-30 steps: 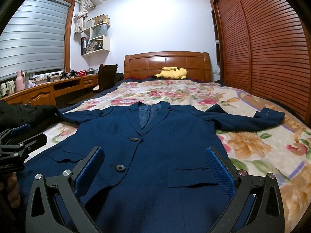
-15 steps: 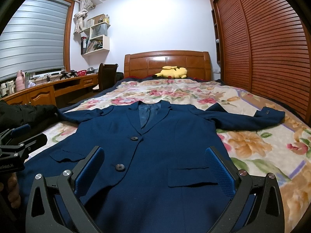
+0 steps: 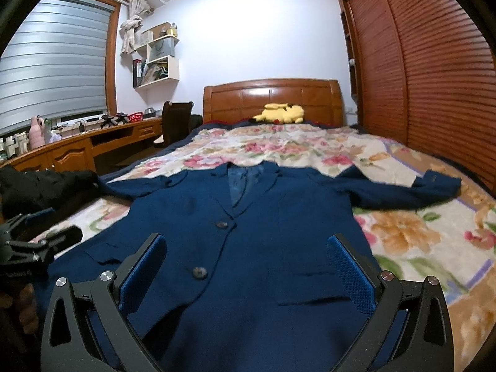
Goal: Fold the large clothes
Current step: 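Move the left gripper to the jacket sleeve and close on its cuff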
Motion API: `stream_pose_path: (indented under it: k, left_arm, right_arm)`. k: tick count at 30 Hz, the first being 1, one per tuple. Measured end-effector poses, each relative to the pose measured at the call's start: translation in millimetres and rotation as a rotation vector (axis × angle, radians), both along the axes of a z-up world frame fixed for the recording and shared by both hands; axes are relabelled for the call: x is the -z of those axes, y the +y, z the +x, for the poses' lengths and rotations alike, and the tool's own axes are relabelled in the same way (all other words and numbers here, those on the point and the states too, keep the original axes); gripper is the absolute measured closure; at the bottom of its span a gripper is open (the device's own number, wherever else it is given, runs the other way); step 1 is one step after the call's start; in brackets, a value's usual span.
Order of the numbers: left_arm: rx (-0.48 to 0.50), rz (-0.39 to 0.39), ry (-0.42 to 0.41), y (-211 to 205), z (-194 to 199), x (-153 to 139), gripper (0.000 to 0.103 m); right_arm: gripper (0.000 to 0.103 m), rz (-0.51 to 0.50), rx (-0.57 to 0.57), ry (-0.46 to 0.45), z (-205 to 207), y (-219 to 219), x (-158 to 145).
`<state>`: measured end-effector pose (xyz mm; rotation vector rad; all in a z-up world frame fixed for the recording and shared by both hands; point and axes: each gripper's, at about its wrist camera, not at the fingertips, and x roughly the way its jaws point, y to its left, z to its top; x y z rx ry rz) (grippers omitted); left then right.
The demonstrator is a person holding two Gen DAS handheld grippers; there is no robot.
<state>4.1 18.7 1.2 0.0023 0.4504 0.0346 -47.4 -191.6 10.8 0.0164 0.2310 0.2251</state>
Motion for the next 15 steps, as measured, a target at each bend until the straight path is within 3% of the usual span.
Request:
stream_pose_path:
  k: [15]
  left_arm:
    - [-0.088,0.056,0.069,69.1,31.3,-19.8,0.000]
  right_arm:
    - [0.000,-0.050,-0.125,0.015,26.4,28.0,-26.1]
